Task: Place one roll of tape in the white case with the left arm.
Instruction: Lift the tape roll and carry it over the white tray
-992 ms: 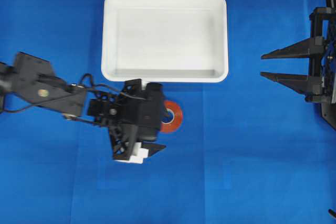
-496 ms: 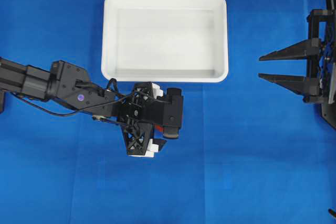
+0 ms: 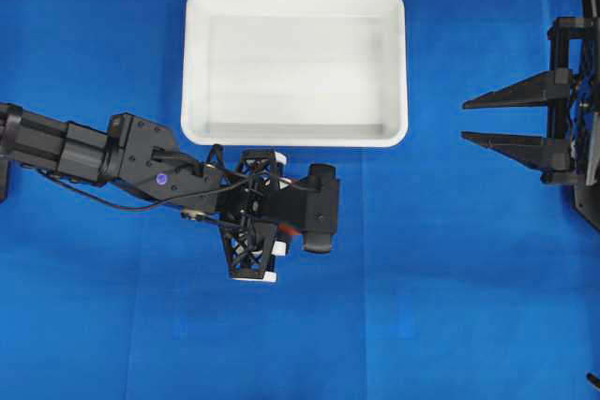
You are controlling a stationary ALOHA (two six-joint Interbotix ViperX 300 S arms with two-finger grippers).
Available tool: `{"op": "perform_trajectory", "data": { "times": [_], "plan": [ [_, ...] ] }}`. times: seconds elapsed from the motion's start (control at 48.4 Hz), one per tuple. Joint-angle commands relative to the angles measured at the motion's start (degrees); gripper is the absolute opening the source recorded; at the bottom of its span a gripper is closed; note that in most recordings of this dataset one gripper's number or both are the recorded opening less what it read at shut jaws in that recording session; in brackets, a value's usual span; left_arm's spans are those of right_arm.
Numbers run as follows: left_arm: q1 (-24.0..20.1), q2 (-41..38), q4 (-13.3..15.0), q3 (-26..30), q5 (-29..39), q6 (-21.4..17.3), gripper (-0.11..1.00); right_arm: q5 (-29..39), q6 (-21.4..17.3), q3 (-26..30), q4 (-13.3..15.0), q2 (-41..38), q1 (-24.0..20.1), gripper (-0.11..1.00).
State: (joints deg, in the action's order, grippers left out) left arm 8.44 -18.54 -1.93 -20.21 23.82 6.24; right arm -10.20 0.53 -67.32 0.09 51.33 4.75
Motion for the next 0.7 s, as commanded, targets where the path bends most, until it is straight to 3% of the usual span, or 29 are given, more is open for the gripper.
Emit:
{"op": "perform_trajectory", "data": {
  "times": [0.0, 0.124, 0.289, 0.682],
  "plan": [
    [0.3, 2.5, -0.4, 2.3, 2.1, -0.3, 0.26, -0.3, 0.0, 0.7, 0.1, -0.3, 0.1, -0.11],
    [0.3, 6.2, -0.9, 3.7, 5.1, -0.7, 0.26, -0.3, -0.1, 0.6, 0.1, -0.3, 0.1, -0.11],
    [-1.1, 12.0, -4.5, 3.6, 6.5, -0.8, 0.26, 0.1, -0.1, 0.6, 0.1, -0.3, 0.1, -0.11],
    [-16.5, 12.1, -5.4, 3.3, 5.4, -6.4, 0.26, 0.0, -0.5, 0.5, 0.1, -0.7, 0.1, -0.11]
  ]
}}
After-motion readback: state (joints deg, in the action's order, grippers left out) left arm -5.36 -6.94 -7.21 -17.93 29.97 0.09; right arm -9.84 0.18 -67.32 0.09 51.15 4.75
